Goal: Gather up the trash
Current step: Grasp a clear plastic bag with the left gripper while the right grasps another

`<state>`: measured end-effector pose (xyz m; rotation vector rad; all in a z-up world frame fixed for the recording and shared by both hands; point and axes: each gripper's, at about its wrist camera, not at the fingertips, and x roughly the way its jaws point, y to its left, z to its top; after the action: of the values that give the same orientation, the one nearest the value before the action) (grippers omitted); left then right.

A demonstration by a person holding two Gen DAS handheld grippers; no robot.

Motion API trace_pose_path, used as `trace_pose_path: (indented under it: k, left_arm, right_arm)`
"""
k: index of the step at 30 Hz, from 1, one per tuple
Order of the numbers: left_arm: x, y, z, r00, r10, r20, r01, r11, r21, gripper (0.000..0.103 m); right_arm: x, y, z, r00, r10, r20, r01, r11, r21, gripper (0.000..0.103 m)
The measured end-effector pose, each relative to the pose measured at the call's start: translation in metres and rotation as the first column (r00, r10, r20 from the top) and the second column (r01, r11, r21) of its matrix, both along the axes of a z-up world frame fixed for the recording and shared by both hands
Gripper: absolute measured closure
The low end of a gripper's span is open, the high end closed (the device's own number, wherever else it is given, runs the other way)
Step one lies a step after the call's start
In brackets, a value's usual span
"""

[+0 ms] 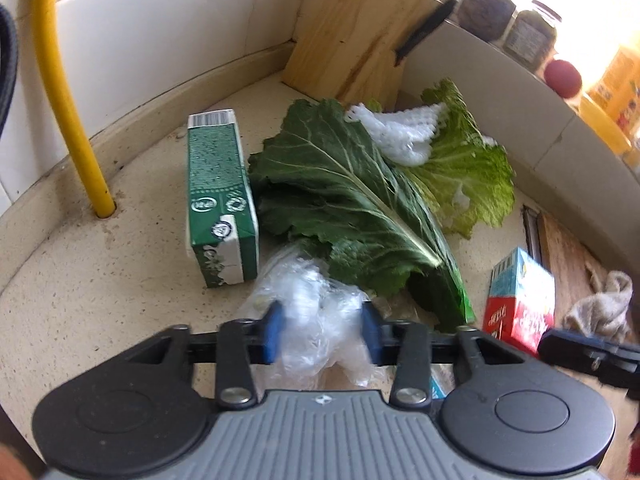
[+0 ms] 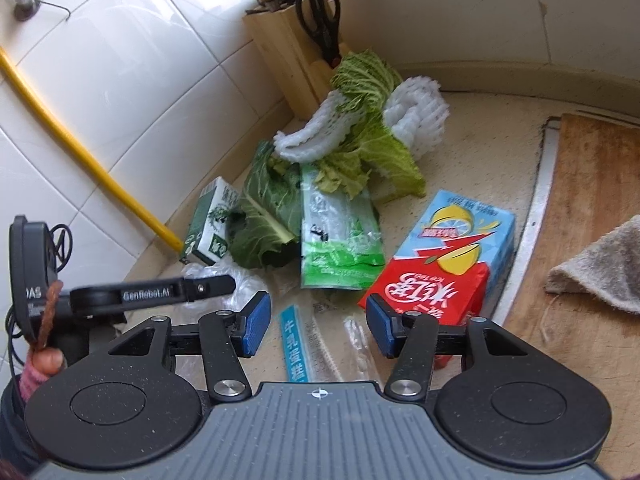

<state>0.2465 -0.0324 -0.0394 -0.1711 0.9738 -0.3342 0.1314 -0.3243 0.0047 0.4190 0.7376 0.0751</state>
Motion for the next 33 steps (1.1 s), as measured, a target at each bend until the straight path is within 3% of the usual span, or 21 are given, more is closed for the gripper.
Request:
trace_pose_path:
  k: [6,12,17,20,22,27,30,33]
  left_arm:
    - [0.000,0.015,0.011,1.000,0.022,-0.004,-0.022,0.998,-0.064,0.085]
    - [-0.015,0.031,0.021,0.999,-0.018,-0.028,0.013,0.988,-0.152,0.087]
    - [-0.037,0.021,0.016,0.991,-0.125,-0.038,0.119,0.984,-0.132,0.087]
    - [-0.037,0.017,0.009,0.993,-0.107,-0.049,0.102,0.990,-0.092,0.087]
    - [-0.036,0.020,0.010,0.996,-0.079,-0.037,0.076,0.994,-0.075,0.085]
    - [-0.028,0.031,0.017,0.999,-0.034,0.010,0.034,0.997,-0.073,0.063]
    - [-0.025,0.029,0.015,0.998,-0.058,-0.009,0.057,0.995,-0.080,0.063]
    - [-0.022,0.031,0.015,0.999,-0.053,-0.004,0.053,0.995,-0.080,0.063]
  right_arm:
    - [0.000,-0.002,-0.003,1.000,0.015,-0.004,-0.015,1.000,0.010,0.042]
    - [0.000,0.002,-0.007,0.999,0.043,-0.017,-0.043,0.999,0.022,0.042]
    - [0.006,0.011,-0.012,0.996,0.086,-0.029,-0.084,0.995,0.050,0.042]
    - [0.009,0.025,-0.014,0.989,0.147,-0.035,-0.145,0.988,0.048,0.041]
    - [0.011,0.035,-0.015,0.981,0.192,-0.036,-0.191,0.981,0.038,0.040]
    - [0.023,0.061,-0.020,0.959,0.280,-0.048,-0.280,0.960,0.004,0.037]
    - [0.032,0.079,-0.020,0.938,0.345,-0.043,-0.347,0.937,-0.048,0.032]
    - [0.044,0.095,-0.029,0.925,0.377,-0.051,-0.380,0.921,-0.086,0.035]
